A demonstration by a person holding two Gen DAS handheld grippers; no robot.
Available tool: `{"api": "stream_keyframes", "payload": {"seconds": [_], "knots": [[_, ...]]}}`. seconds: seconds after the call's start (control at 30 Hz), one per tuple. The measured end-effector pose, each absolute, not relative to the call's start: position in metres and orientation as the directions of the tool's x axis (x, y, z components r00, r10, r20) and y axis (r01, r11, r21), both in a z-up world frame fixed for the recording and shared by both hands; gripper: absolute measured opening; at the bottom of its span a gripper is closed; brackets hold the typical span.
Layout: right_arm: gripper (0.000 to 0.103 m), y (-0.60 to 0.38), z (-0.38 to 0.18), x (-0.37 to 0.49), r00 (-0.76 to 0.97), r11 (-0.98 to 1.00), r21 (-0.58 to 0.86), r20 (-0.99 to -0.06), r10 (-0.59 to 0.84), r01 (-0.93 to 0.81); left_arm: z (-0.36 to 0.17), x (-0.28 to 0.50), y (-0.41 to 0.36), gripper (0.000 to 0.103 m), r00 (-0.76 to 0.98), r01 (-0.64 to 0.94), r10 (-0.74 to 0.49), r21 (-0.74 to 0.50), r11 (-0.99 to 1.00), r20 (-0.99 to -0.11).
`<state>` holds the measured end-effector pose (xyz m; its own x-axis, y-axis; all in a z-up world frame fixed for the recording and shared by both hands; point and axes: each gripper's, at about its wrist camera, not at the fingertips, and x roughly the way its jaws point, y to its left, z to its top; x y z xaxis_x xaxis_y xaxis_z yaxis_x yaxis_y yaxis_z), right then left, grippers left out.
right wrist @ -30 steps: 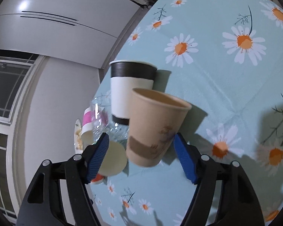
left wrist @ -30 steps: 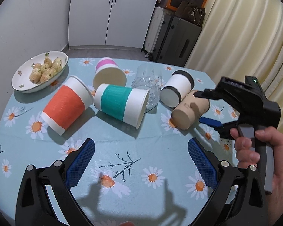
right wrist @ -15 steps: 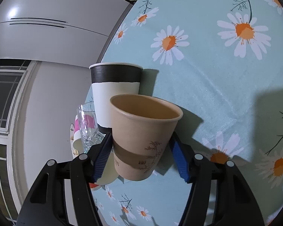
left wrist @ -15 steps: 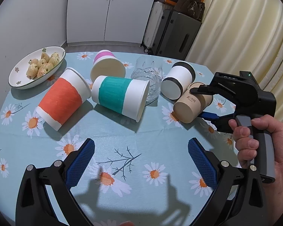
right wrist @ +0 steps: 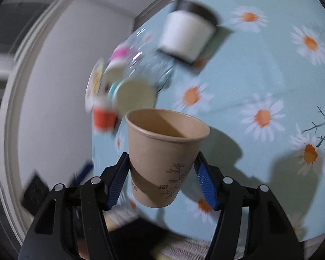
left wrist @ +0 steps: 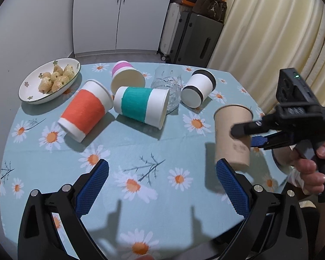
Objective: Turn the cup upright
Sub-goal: 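Lift the tan cup with the right gripper and carry it toward the left gripper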
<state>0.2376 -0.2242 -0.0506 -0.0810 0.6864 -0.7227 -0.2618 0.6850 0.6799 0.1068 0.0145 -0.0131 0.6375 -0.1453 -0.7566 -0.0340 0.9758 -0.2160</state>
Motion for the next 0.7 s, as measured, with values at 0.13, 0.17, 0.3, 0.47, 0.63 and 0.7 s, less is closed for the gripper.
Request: {"api": "stream_keyframes", "payload": {"seconds": [0.13, 0.17, 0.3, 0.47, 0.63, 0.7], "knots": [[0.062, -0.21, -0.053, 0.222, -0.162, 0.675, 0.64, -0.758, 0.631, -0.366, -0.019, 0.099, 0.024, 0.097, 0.605, -0.047, -0.185, -0.266, 0.963, -0.774], [0.062, -0.207, -0.056, 0.217, -0.181, 0.672, 0.633, -0.766, 0.617, -0.386, -0.021, 0.098, 0.025, 0.097, 0.599, -0.051, -0.187, -0.27, 0.962, -0.779], [0.062, -0.19, -0.067, 0.207, -0.23, 0.665, 0.597, -0.796, 0.56, -0.449, -0.029, 0.096, 0.031, 0.097, 0.571, -0.075, -0.186, -0.277, 0.958, -0.8], [0.062, -0.181, -0.077, 0.201, -0.256, 0.678, 0.567, -0.821, 0.51, -0.468, -0.036, 0.1, 0.038, 0.097, 0.549, -0.094, -0.219, -0.32, 0.943, -0.807], [0.063, -0.173, -0.083, 0.201, -0.26, 0.69, 0.558, -0.828, 0.497, -0.46, -0.038, 0.102, 0.033, 0.097, 0.539, -0.089, -0.22, -0.315, 0.945, -0.813], [0.067, -0.173, -0.083, 0.203, -0.254, 0.696, 0.559, -0.828, 0.5, -0.451, -0.039, 0.103, 0.032, 0.097, 0.536, -0.086, -0.222, -0.314, 0.945, -0.815]]}}
